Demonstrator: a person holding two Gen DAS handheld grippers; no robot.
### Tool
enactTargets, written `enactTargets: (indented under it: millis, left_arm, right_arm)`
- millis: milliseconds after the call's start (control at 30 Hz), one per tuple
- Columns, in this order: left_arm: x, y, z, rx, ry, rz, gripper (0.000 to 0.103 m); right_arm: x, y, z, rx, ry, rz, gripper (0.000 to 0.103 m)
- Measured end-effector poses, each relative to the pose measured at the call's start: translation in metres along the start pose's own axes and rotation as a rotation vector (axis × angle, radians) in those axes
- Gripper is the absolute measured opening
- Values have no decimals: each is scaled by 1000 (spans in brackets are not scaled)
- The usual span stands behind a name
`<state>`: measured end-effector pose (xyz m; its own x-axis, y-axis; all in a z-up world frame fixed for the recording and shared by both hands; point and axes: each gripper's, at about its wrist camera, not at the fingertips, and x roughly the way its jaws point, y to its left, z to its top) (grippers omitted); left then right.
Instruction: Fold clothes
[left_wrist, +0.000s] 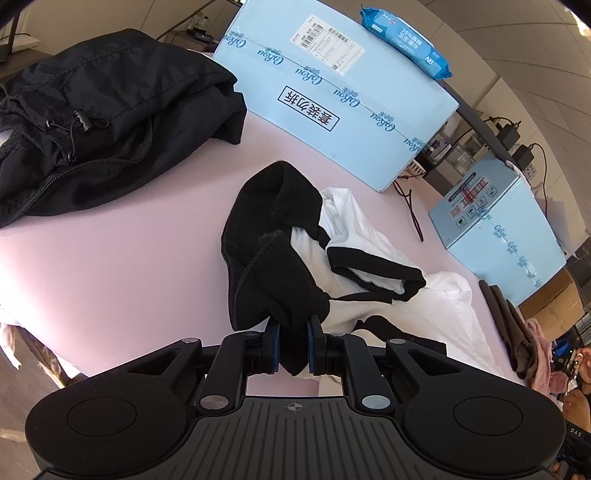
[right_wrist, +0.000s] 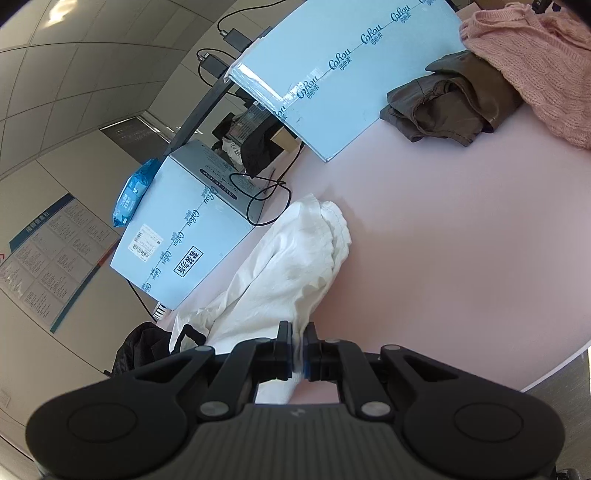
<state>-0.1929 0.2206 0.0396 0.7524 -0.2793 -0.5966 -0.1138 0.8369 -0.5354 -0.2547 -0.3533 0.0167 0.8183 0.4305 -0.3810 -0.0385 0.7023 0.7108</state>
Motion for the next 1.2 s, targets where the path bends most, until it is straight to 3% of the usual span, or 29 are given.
enactTargets:
  millis: [367,667,833,900,933,967,1033,1100,1200]
  left_arm:
    - [9,-22,33,61,-4,-61,13]
    - [49,-24,97,-56,26,-79,14]
    - [88,-18,133,-143,74,-42,21]
    - [106,-12,143,-170,94,-41,31]
    - [114,-9,149,-184,104,-41,43]
    - [123,-7,154,-197,114,-40,60]
    - [134,0,160,-233,113,-46,75]
    - [139,5,167,-254,84,-38,76]
    - [130,3,173,-209,14,-13,76]
  right_arm:
    - [22,8,39,-53,-34,73,6]
    - [104,15,117,21,-12,122,6]
    - [176,10,157,89,47,83,7]
    - [205,4,168,120,78,44,12]
    - [216,-1,170,143,83,14,13]
    - [228,-6,171,167,88,-18,20]
    - [241,-14,173,203,84,-19,37]
    - [250,-22,175,239,69,-11,58]
    - [249,-21,178,264,29,2,70]
